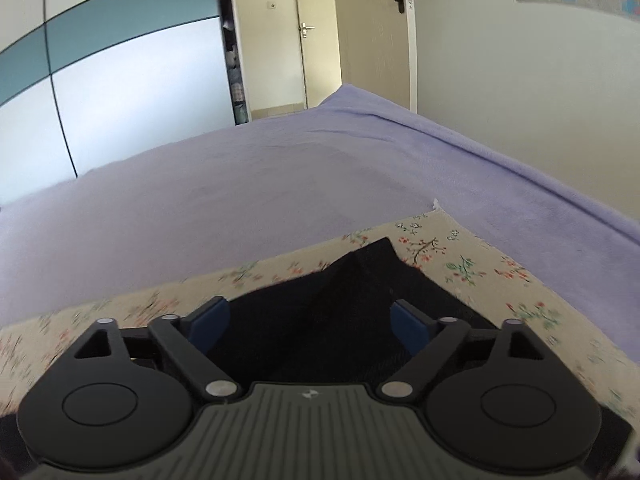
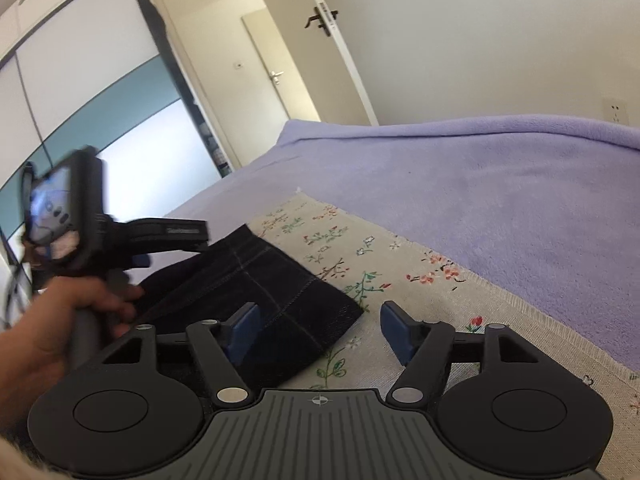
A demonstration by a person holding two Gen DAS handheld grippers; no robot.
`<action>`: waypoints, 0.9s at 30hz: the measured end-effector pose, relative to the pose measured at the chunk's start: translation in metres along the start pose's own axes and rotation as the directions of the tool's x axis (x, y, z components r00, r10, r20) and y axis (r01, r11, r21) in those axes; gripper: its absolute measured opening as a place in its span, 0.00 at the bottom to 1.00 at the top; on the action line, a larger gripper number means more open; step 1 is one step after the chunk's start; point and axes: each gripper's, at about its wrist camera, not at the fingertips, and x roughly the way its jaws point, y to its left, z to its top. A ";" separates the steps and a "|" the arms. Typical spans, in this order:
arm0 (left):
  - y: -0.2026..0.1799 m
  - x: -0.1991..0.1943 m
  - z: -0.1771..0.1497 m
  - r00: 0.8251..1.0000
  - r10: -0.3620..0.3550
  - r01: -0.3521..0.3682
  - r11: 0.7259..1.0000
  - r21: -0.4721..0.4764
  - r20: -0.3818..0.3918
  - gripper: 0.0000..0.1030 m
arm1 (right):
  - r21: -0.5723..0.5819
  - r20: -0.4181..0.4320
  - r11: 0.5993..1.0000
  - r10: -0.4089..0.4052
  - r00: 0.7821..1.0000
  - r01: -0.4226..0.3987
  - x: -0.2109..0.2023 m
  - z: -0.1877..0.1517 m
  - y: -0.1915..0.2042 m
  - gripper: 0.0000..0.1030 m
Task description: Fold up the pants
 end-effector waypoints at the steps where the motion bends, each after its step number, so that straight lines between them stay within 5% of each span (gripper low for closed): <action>1: 0.011 -0.016 -0.004 1.000 0.001 -0.001 1.000 -0.015 0.000 1.00 | -0.008 -0.004 1.000 0.013 1.000 -0.013 -0.002 0.000 0.002 0.72; 9: 0.101 -0.121 -0.043 0.997 0.051 -0.054 0.997 -0.050 -0.057 1.00 | -0.210 -0.086 0.974 0.073 0.994 -0.090 -0.039 -0.005 0.052 0.88; 20: 0.209 -0.222 -0.122 0.973 0.139 -0.168 0.974 -0.153 -0.186 1.00 | -0.272 -0.285 0.946 0.096 0.954 -0.177 -0.061 -0.026 0.126 0.88; 27: 0.287 -0.267 -0.155 0.957 0.217 -0.255 0.946 -0.201 -0.190 1.00 | -0.347 -0.321 0.908 0.121 0.939 -0.236 -0.071 -0.031 0.188 0.89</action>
